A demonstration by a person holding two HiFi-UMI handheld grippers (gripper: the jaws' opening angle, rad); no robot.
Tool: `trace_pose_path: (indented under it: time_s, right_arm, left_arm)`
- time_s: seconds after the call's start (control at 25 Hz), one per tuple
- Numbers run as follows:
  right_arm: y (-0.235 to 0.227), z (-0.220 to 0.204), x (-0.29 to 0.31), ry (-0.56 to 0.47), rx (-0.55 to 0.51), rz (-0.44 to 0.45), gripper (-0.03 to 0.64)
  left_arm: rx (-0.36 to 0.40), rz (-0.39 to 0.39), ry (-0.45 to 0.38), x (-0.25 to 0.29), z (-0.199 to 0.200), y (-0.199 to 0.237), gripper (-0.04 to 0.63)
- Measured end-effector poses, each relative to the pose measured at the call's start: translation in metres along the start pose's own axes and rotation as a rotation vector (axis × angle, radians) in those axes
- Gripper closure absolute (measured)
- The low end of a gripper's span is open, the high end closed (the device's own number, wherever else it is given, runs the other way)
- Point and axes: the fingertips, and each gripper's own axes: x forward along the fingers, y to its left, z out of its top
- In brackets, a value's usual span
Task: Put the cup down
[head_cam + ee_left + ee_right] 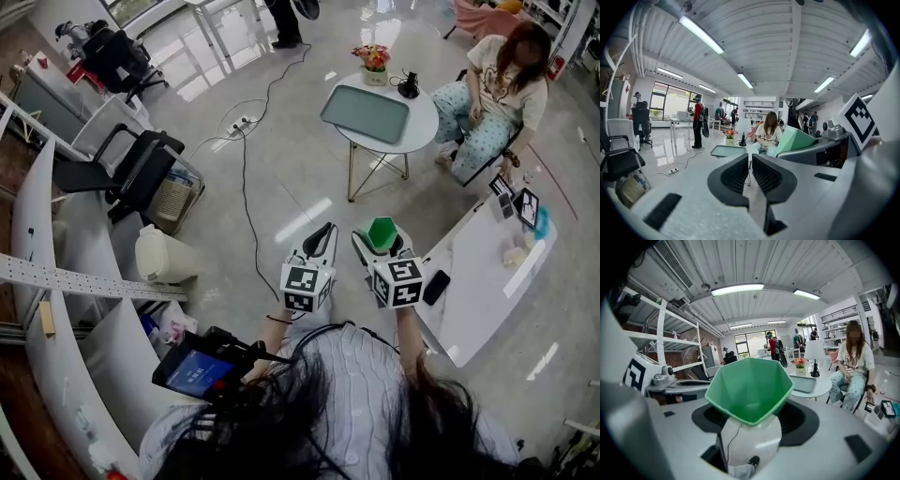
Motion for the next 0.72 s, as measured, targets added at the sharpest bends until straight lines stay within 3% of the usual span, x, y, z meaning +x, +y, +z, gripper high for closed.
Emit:
trace_pose_path:
  time_s: [0.48, 0.72]
  right_arm:
    - [-0.025, 0.042, 0.088, 0.013, 0.026, -0.046, 0.302]
    - [-0.031, 0.061, 0.13, 0.023, 0.039, -0.077, 0.302]
  left_arm:
    - [0.056, -0.081, 0.022, 0.073, 0.029, 0.066, 0.568]
    - [0.047, -0.121, 0.03, 0.104, 0.041, 0.099, 0.568]
